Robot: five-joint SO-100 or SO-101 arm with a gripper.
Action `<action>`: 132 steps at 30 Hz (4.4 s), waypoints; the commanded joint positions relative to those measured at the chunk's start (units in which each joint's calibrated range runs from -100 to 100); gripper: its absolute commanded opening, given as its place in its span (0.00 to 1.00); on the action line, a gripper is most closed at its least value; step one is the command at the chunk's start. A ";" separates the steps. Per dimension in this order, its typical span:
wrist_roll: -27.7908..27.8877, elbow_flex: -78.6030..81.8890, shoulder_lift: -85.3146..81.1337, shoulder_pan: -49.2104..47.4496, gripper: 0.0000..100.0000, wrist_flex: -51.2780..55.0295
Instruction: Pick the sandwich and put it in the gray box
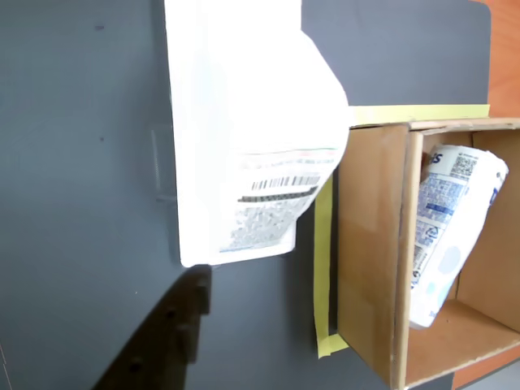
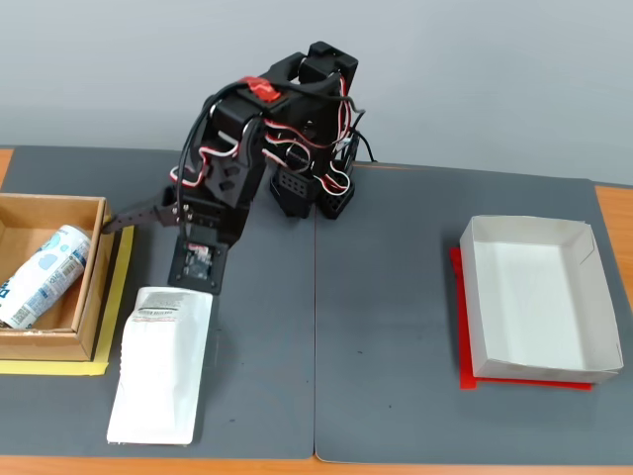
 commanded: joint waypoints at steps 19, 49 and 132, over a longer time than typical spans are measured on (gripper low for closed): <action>-0.16 -10.07 15.85 -4.44 0.64 -5.93; 0.10 -12.15 28.14 -3.25 0.64 -6.27; -0.32 -17.66 30.09 -5.34 0.18 -7.75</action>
